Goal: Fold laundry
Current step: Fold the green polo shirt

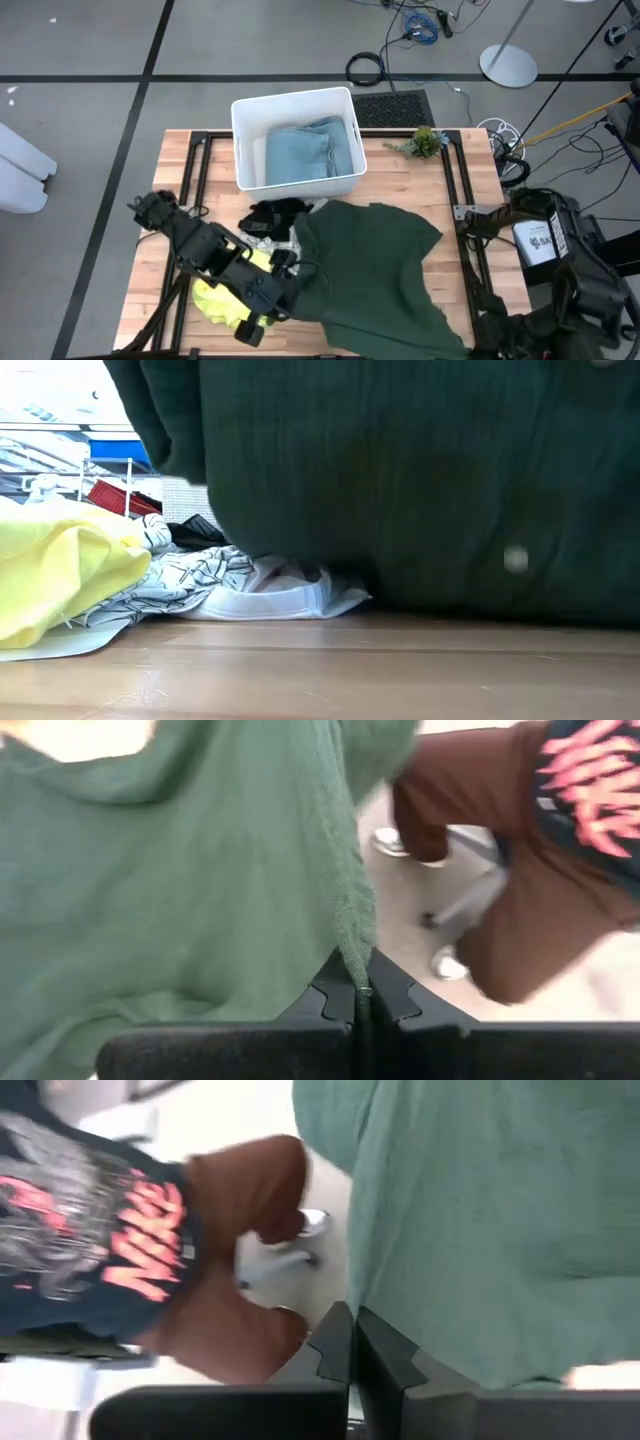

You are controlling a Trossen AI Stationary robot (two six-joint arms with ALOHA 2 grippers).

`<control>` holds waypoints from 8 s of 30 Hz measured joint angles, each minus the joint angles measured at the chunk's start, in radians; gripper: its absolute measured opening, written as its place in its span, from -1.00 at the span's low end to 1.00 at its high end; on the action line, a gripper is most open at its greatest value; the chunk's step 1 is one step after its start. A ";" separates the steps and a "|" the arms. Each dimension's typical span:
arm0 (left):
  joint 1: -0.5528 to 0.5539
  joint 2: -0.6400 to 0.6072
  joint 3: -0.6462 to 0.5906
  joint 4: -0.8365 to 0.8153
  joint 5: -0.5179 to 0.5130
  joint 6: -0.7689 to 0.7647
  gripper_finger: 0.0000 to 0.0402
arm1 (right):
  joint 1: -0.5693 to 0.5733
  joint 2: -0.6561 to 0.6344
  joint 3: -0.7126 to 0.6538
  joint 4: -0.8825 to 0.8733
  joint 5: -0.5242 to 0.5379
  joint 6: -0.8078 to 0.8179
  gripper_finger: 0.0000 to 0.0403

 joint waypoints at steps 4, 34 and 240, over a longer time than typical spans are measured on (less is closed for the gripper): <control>-0.008 0.035 0.000 0.017 -0.033 0.007 -1.00 | -0.037 0.022 0.000 -0.079 -0.005 0.006 -1.00; 0.614 0.056 -0.390 0.141 0.133 0.251 -1.00 | -0.696 -0.595 -0.888 -0.191 -0.118 -0.017 -1.00; 0.120 0.373 -0.563 0.168 -0.412 -0.106 -0.11 | -0.863 -0.155 -1.109 0.554 -0.568 -0.399 -1.00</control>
